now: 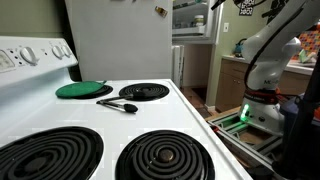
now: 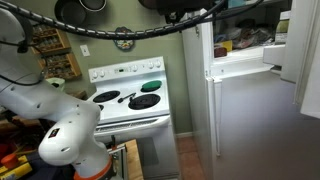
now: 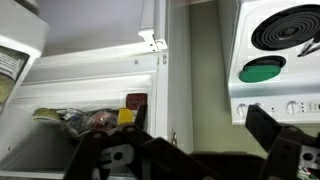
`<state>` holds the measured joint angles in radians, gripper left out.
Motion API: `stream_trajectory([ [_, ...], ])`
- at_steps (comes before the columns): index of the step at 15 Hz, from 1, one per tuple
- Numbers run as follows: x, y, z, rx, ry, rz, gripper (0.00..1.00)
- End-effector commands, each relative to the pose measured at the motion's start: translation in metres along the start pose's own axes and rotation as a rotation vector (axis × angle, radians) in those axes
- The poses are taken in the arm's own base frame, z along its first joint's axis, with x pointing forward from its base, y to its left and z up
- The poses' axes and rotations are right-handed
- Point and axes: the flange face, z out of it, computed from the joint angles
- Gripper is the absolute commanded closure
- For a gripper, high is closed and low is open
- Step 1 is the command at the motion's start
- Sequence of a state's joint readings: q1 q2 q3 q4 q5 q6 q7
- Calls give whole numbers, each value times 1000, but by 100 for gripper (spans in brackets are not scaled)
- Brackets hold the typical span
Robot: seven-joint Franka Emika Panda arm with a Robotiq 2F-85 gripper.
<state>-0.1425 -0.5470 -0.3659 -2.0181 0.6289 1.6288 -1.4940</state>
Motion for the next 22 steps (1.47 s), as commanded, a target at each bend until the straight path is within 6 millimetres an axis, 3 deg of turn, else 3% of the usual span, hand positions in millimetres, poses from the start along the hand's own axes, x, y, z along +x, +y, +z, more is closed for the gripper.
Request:
stream_trajectory([
  [1,29,7,43,-9,15,75,0],
  [7,77,17,118,-46,37,194,0],
  [11,81,42,138,-71,81,227,0],
  [15,73,67,145,-91,107,249,0],
  [22,69,88,167,-70,143,193,0],
])
